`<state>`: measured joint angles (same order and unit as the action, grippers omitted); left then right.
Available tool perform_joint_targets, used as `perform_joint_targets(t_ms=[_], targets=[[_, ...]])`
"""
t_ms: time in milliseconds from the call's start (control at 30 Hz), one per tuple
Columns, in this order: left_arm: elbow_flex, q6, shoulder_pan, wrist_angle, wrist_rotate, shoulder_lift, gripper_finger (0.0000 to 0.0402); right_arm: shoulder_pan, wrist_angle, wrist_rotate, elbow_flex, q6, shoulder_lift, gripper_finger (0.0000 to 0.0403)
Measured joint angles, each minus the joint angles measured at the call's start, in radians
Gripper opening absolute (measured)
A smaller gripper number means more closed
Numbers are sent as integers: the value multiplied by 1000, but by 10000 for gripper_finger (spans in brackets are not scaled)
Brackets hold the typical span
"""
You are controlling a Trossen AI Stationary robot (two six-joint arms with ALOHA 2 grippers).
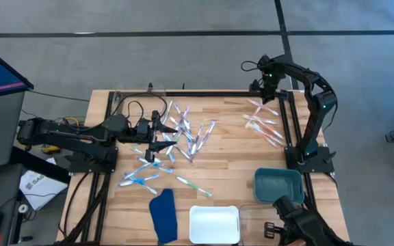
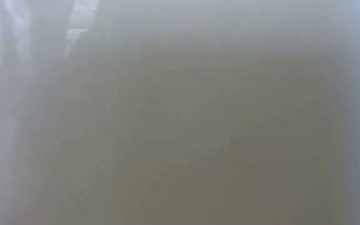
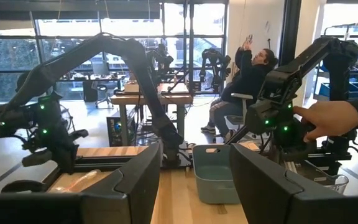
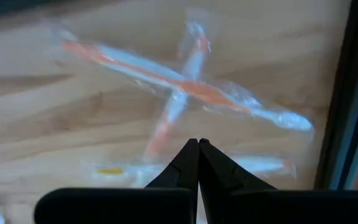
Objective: Pick & Place Toothbrushes
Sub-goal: Adjust the orange toothbrushes
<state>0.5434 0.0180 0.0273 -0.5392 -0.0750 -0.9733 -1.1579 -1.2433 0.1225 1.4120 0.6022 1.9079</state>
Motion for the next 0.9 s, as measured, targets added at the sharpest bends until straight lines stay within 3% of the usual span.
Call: perform_joint_targets(t_ms=[533,900], targets=[[0,0,0,1,0,0,186,-6,-21,-31,0,-20,8,0],[0,3,0,0,0,0,186,59,91,-17,1,-92,9,0]])
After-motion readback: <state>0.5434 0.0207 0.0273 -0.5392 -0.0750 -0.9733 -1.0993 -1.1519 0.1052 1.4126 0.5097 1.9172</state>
